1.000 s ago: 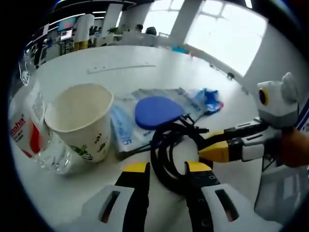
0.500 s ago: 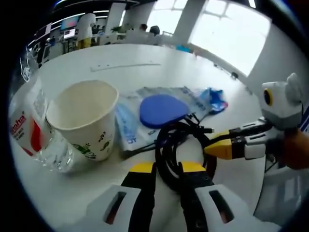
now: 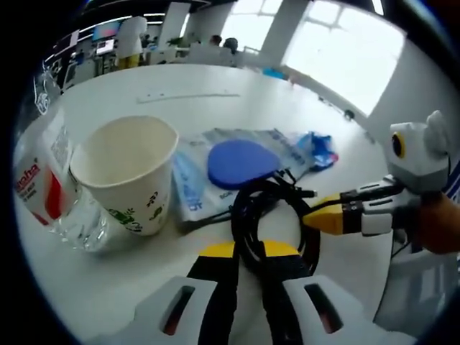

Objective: Arrange the tabletop items into an orderly group along one side of the table until the central work area is clear of visible clutter.

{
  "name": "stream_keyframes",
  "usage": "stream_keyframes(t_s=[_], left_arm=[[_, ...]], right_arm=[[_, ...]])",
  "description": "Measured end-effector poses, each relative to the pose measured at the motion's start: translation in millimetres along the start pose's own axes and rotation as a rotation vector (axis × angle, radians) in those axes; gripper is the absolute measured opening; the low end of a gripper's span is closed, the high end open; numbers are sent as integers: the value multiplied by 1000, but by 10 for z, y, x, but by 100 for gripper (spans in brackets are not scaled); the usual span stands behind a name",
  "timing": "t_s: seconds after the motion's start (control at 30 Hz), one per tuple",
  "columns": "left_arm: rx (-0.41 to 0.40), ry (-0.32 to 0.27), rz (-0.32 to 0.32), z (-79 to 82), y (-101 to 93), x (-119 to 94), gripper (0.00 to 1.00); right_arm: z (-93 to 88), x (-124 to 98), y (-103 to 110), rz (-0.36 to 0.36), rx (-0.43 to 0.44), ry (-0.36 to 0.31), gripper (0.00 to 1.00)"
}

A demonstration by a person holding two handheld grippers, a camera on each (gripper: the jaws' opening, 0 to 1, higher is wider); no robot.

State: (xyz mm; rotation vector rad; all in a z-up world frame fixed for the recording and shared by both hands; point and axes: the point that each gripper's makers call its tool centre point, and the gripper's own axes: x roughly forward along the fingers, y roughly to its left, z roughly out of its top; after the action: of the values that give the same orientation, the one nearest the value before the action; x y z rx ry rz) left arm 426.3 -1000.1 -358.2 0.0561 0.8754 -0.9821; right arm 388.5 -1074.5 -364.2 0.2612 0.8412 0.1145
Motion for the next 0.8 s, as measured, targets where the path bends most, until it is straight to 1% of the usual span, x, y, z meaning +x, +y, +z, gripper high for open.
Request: stream_keyframes(t_s=[0.23,0.6,0.8], left_arm=[[6,-1,-2,6,-11,-5,5],[-15,-11,-15,14,-31,-10,3],[-24,-15,-20,28,-43,-18,1]], right_arm=[[4,-9,-3,-3,-8,-2,5],[24,-23,-18,2,-21,-7,2],[36,-45,-29,7,-10,-11,2]])
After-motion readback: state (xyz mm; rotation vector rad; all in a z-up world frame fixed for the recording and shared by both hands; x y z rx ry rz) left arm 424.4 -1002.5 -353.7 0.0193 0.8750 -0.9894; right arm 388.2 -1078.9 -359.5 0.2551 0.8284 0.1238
